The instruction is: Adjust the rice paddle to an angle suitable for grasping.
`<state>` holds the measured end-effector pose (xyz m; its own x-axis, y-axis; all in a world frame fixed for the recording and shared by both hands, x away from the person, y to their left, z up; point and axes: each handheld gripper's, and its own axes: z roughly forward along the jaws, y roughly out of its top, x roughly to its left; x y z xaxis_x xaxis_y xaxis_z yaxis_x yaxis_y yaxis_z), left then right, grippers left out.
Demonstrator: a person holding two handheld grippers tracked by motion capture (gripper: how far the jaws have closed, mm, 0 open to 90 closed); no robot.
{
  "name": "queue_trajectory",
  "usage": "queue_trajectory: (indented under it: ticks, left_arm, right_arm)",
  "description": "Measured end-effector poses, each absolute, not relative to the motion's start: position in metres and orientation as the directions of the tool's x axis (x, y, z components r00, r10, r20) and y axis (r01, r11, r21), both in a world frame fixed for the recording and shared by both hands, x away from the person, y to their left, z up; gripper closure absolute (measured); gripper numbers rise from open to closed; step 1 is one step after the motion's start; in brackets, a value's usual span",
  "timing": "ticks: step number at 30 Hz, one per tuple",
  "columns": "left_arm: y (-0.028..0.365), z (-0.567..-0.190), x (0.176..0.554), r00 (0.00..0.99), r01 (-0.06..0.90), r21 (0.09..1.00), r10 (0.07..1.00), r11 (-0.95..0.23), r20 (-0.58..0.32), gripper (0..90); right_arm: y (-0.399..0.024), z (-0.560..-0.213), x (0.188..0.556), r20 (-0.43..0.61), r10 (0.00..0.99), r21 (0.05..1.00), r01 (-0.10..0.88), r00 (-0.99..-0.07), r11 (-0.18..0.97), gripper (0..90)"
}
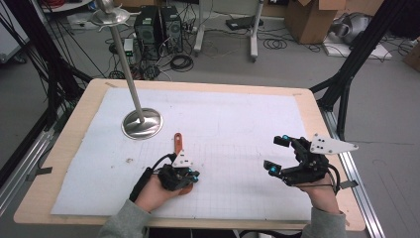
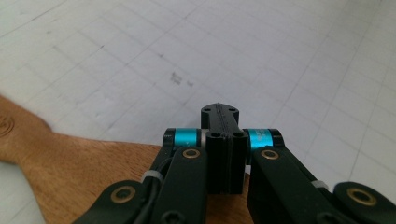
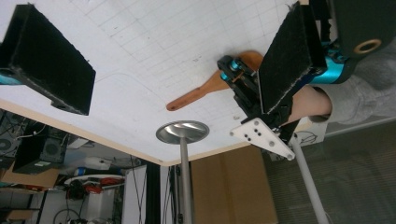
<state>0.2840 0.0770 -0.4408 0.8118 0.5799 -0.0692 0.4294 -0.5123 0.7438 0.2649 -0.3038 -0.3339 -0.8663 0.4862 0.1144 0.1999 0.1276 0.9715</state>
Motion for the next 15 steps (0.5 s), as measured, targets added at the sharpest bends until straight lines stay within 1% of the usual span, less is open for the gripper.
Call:
queue_trajectory:
  ticks: [9, 15]
  left_arm:
    - [0.117, -0.441, 0.278, 0.786, 0.453, 0.745, 0.613, -0.490, -0.075, 89.1]
    - [0.134, -0.441, 0.274, 0.772, 0.463, 0.747, 0.631, -0.477, -0.077, 89.1]
  right_arm:
    - [-0.300, -0.335, 0.268, 0.115, 0.483, 0.970, 0.204, -0.868, 0.136, 10.0]
    - [-0.295, -0.336, 0.270, 0.117, 0.474, 0.966, 0.210, -0.873, 0.147, 10.0]
